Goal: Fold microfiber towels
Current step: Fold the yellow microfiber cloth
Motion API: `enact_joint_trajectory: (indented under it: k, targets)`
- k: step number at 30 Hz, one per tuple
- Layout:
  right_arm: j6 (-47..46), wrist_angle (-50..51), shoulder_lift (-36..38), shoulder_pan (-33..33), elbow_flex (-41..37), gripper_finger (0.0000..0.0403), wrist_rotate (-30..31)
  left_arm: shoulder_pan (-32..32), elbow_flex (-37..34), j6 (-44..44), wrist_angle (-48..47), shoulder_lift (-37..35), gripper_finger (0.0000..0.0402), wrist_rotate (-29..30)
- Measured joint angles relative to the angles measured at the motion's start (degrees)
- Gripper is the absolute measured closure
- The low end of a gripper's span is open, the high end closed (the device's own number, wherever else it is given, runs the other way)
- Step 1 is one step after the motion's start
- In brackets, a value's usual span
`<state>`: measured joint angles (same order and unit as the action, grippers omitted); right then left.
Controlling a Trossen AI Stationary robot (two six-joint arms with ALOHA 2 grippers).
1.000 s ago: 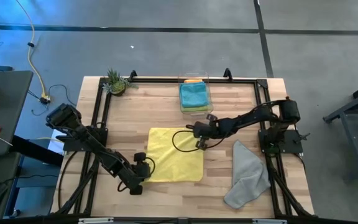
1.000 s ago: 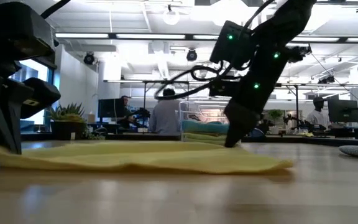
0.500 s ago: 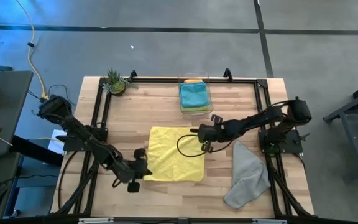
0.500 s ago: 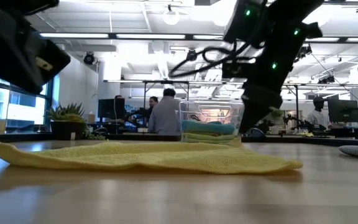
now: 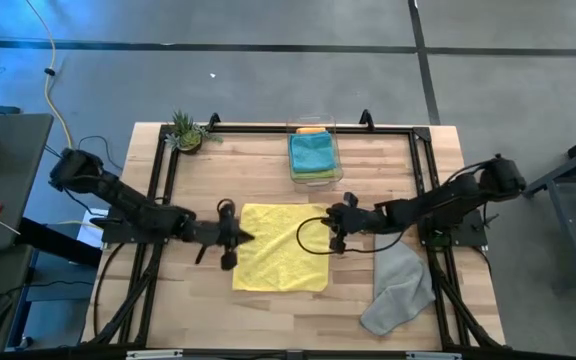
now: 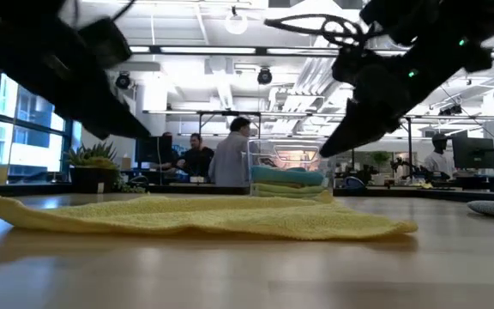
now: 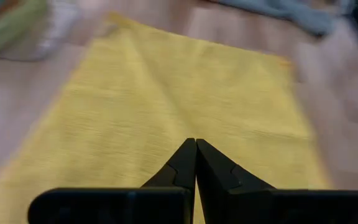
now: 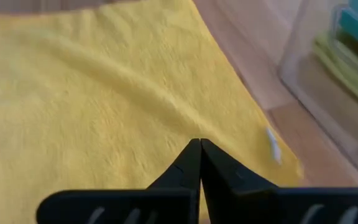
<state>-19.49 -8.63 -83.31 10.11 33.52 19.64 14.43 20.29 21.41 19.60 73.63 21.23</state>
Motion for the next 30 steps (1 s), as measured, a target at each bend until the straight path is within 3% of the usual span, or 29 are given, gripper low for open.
enact_joint_trajectory:
  k: [9,15,23,30]
  targets:
    - [0.34,-3.0,-10.34,-3.59,1.81,0.0403,-1.76,-13.21,-0.08,-4.1,-0.42,4.18,0.0401,0.23]
    - [0.21,-2.12,-9.4,-2.37,2.4,0.0403,-3.66,-16.89,-0.01,-5.63,-0.12,8.88,0.0401,-2.49]
    - [-1.44,-7.62,-8.16,5.29,2.43,0.0403,-18.97,-19.26,-0.03,-5.58,-0.42,14.09,0.0401,0.43]
    - [-3.35,-14.59,-11.5,14.34,2.44,0.0403,-19.89,-19.79,0.11,-5.12,0.76,15.47,0.0401,1.05]
